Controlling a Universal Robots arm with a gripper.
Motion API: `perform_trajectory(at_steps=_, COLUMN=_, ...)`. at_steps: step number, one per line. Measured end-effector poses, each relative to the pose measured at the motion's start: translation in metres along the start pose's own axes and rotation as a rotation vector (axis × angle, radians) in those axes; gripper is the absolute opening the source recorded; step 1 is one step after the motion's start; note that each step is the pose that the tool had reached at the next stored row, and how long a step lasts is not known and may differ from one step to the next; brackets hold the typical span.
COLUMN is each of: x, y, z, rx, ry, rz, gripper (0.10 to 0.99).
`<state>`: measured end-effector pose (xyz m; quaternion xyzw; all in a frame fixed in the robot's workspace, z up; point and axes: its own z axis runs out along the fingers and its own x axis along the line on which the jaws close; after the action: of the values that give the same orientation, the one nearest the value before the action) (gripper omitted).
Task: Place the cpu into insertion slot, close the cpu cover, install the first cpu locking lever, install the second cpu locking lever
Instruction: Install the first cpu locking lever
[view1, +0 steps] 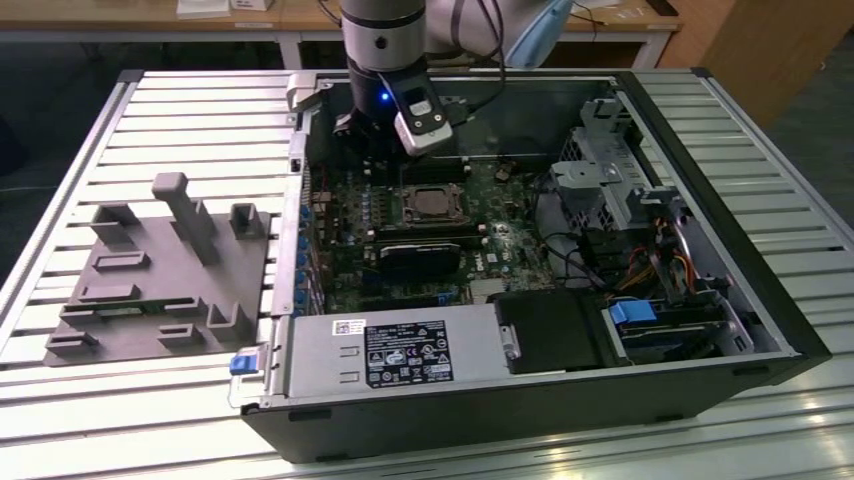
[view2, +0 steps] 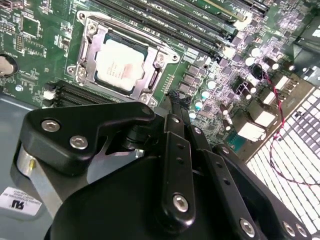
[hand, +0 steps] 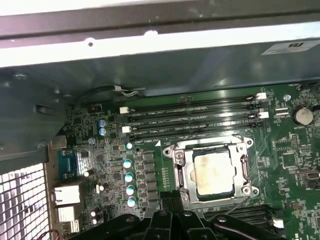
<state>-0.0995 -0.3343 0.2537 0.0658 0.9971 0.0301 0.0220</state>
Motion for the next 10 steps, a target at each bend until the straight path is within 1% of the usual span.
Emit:
perform_trajectory(at_steps=1, x=0.0000, y=0.0000, z=-0.0008, rx=0.000, ry=0.0002, rz=0.000, gripper=0.106)
perform_trajectory(at_steps=2, x=-0.0001, y=0.0000, z=-0.0010, rx=-0.004, ry=0.0004, rz=0.000, gripper=0.106)
perform_trajectory(at_steps=3, x=0.0000, y=0.0001, z=-0.0010, rx=-0.010, ry=0.0012, rz=0.000, gripper=0.106)
perform_trajectory(at_steps=4, x=0.0000, y=0.0001, z=-0.0010, rx=-0.021, ry=0.0027, rz=0.001, gripper=0.106)
perform_trajectory(at_steps=6, x=0.0002, y=0.0001, z=-0.0010, rx=-0.050, ry=0.0065, rz=0.002, gripper=0.106)
perform_trajectory(at_steps=10, x=0.0007, y=0.0000, z=-0.0011, rx=-0.112, ry=0.0147, rz=0.005, gripper=0.106)
